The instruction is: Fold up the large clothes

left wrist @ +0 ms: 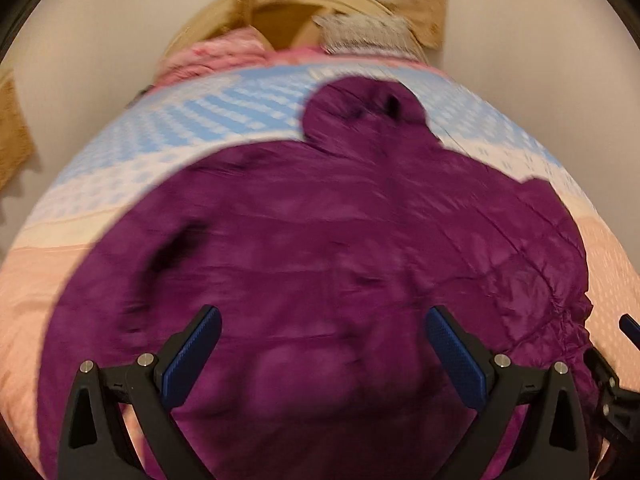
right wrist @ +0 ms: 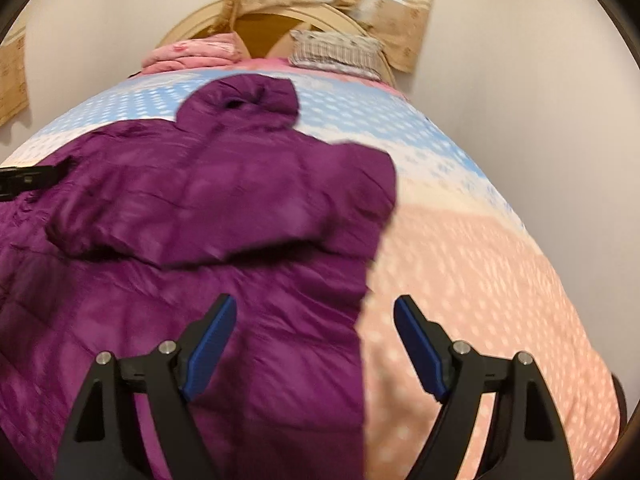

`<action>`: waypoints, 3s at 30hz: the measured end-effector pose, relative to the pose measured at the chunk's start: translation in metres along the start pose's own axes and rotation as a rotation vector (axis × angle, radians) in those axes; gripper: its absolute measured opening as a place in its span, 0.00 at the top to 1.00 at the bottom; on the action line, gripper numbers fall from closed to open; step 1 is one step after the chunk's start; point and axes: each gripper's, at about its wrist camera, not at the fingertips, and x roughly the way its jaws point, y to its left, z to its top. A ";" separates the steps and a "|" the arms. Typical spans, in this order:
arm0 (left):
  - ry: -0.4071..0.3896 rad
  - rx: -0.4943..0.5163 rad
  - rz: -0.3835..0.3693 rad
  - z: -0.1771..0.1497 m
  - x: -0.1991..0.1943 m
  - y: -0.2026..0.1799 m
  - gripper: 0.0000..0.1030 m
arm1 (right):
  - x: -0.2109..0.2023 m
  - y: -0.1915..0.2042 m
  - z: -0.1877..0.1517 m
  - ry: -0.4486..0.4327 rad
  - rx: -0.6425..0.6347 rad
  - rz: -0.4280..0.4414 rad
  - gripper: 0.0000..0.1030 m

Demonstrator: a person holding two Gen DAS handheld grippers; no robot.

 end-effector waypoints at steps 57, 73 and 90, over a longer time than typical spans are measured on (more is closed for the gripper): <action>0.006 -0.093 0.273 0.032 0.109 0.054 0.02 | 0.149 -0.001 0.091 0.076 0.143 0.072 0.67; 0.015 -0.094 0.276 0.035 0.109 0.052 0.01 | 0.152 0.004 0.091 0.075 0.110 0.037 0.66; 0.017 -0.081 0.256 0.000 0.069 0.062 0.01 | 0.088 0.055 0.093 0.009 0.009 0.105 0.40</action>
